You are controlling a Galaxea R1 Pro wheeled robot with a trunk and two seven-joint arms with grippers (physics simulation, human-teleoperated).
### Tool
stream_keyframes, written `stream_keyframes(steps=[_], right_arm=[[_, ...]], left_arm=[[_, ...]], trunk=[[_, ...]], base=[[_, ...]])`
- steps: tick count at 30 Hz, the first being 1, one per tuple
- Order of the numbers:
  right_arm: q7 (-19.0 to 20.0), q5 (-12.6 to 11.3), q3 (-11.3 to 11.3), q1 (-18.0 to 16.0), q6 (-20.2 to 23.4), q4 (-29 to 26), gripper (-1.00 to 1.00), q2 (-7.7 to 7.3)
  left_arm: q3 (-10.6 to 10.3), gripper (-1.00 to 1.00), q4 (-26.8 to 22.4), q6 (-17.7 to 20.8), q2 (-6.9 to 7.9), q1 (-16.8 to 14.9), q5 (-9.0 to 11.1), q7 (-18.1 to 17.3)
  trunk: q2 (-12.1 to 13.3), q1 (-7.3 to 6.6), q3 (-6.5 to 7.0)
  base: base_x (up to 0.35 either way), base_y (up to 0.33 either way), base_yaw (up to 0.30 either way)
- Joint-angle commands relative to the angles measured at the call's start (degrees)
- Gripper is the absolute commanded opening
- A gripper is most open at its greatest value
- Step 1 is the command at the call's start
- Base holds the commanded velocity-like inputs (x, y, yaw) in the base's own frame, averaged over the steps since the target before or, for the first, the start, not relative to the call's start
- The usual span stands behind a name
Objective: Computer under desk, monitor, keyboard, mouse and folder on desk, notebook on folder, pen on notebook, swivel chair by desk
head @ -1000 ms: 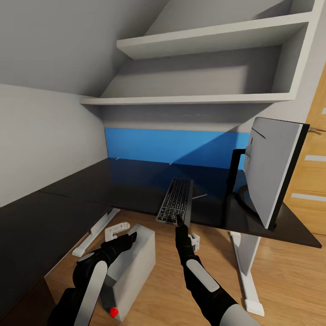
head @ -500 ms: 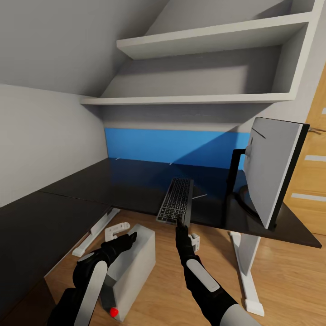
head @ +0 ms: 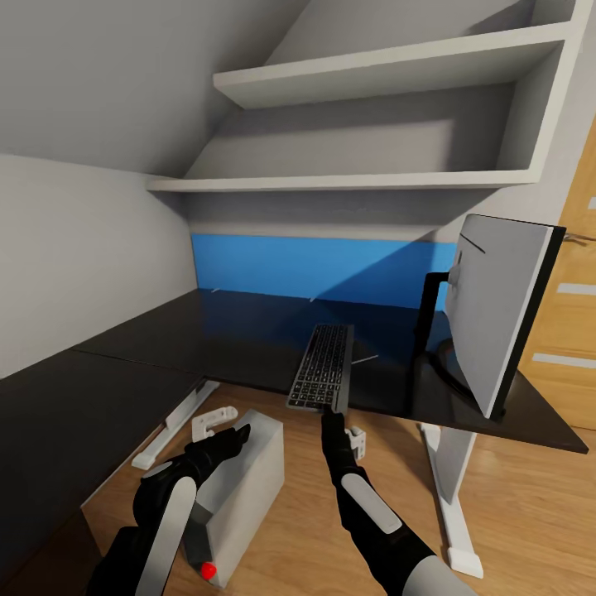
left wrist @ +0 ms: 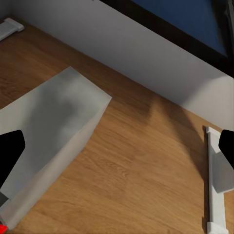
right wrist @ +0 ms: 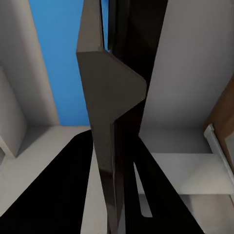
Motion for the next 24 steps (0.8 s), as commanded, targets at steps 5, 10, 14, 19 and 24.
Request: stream_keyframes(steps=[5, 10, 14, 19, 24], right_arm=[[0.32, -1.03, 0.21, -0.06, -0.29, 0.02, -1.0, -0.06], [0.32, -0.97, 0.2, -0.06, -0.35, -0.06, -1.0, -0.07], [0.3, -0.83, 0.26, -0.06, -0.44, -0.2, -1.0, -0.07], [0.37, -0.65, 0.31, -0.06, -0.46, -0.36, -1.0, -0.07], [0.53, -0.59, 0.37, -0.07, -0.46, -0.48, -1.0, -0.07]], left_arm=[[-0.03, 1.0, -0.06, 0.08, 0.0, -0.04, 0.53, 0.59], [-0.03, 1.0, -0.06, 0.08, -0.03, -0.04, 0.52, 0.62], [-0.03, 1.0, -0.06, 0.02, -0.08, -0.04, 0.52, 0.69], [0.04, 1.0, -0.12, -0.01, 0.04, -0.04, 0.44, 0.71], [0.02, 1.0, -0.22, -0.01, 0.08, -0.04, 0.43, 0.77]], trunk=[[1.98, -1.11, 0.83], [3.98, -2.2, 1.73], [5.59, -3.08, 2.45], [7.59, -4.18, 3.35], [9.6, -5.28, 4.24]], base=[[0.0, 0.0, 0.0], [0.0, 0.0, 0.0], [0.0, 0.0, 0.0], [0.0, 0.0, 0.0], [0.0, 0.0, 0.0]])
